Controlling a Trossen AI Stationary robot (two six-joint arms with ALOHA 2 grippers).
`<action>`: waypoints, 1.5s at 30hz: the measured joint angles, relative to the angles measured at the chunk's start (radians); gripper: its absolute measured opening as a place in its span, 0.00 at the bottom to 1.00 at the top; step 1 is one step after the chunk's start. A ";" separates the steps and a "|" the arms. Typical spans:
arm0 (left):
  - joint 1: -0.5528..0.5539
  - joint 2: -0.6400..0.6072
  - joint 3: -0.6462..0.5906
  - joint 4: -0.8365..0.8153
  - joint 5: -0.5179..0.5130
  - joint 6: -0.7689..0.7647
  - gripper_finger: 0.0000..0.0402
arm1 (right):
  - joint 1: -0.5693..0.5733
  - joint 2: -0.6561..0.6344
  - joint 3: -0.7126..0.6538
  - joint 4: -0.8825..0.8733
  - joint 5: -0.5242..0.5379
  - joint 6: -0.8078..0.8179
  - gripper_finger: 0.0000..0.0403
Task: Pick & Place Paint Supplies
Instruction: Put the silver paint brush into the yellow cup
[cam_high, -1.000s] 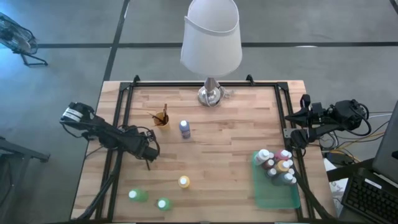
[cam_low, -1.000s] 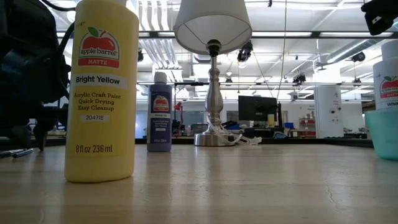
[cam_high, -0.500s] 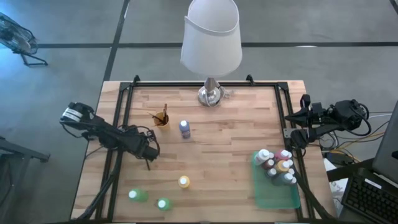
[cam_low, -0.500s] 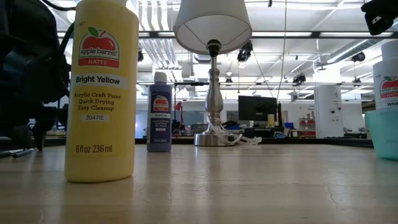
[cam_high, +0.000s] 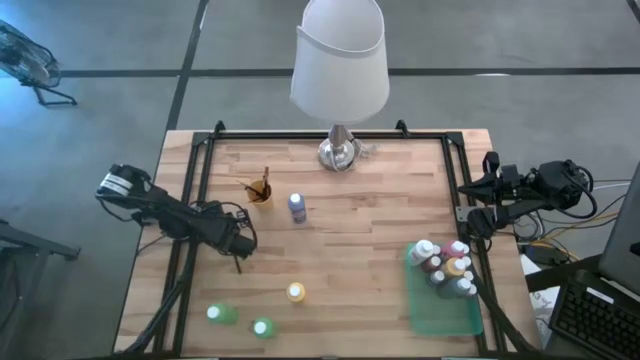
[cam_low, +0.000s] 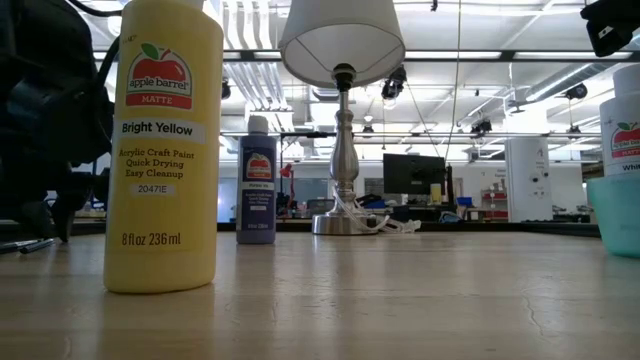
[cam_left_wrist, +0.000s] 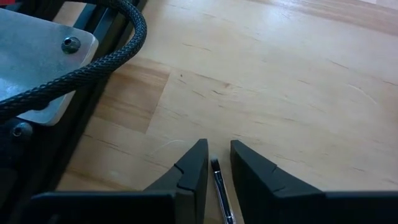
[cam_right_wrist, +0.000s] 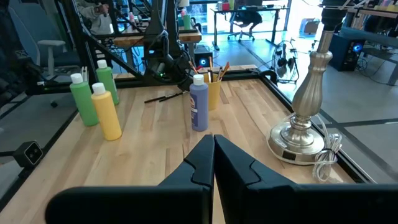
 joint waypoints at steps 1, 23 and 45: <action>0.000 0.000 0.000 0.000 0.000 0.002 0.18 | 0.000 0.000 0.000 0.000 0.000 0.000 0.02; -0.003 0.000 0.018 -0.005 0.028 0.015 0.14 | 0.000 0.000 0.000 0.000 0.000 0.000 0.02; -0.005 0.000 0.005 0.008 -0.042 0.037 0.01 | 0.000 0.000 0.000 0.000 0.000 0.000 0.02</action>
